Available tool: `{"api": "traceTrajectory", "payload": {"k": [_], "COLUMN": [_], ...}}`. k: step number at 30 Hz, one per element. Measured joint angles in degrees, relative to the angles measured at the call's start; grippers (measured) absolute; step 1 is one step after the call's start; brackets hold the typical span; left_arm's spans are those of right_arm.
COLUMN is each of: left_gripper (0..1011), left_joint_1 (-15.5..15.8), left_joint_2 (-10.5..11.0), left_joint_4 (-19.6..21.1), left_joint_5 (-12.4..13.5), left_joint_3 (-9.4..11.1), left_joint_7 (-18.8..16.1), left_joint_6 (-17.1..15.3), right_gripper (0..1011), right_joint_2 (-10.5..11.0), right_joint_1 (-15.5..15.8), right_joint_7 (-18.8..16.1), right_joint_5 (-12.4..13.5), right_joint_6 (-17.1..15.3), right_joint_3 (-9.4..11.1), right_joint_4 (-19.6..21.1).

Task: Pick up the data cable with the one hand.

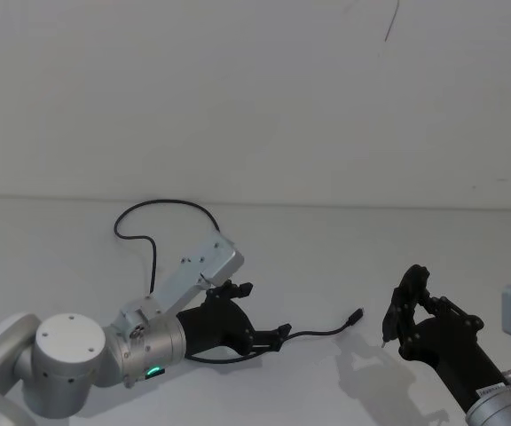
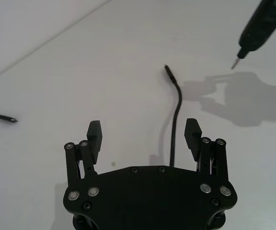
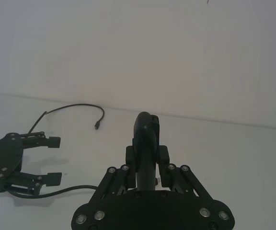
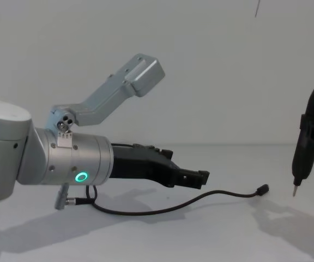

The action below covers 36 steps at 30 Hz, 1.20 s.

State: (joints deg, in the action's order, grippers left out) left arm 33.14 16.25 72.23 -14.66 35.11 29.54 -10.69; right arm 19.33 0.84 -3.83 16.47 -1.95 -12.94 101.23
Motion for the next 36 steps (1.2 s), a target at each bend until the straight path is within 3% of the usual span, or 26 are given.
{"api": "traceTrajectory", "payload": {"k": [14,36], "left_gripper": [1001,1001], "left_joint_1": [3.4,6.1], "left_joint_2": [-1.1,-3.9], "left_joint_4": [-5.6,-12.0], "left_joint_5": [-1.3,-1.3], "left_joint_3": [1.8,3.9], "left_joint_7": [5.8,7.9], "left_joint_6": [1.2,3.9], "right_gripper": [269,269], "right_joint_2": [0.0,0.0], "right_joint_1": [0.0,0.0], "right_joint_7": [0.0,0.0], "right_joint_5": [0.0,0.0], "right_joint_6": [0.0,0.0], "right_joint_3": [0.0,0.0], "right_joint_4": [0.0,0.0]}}
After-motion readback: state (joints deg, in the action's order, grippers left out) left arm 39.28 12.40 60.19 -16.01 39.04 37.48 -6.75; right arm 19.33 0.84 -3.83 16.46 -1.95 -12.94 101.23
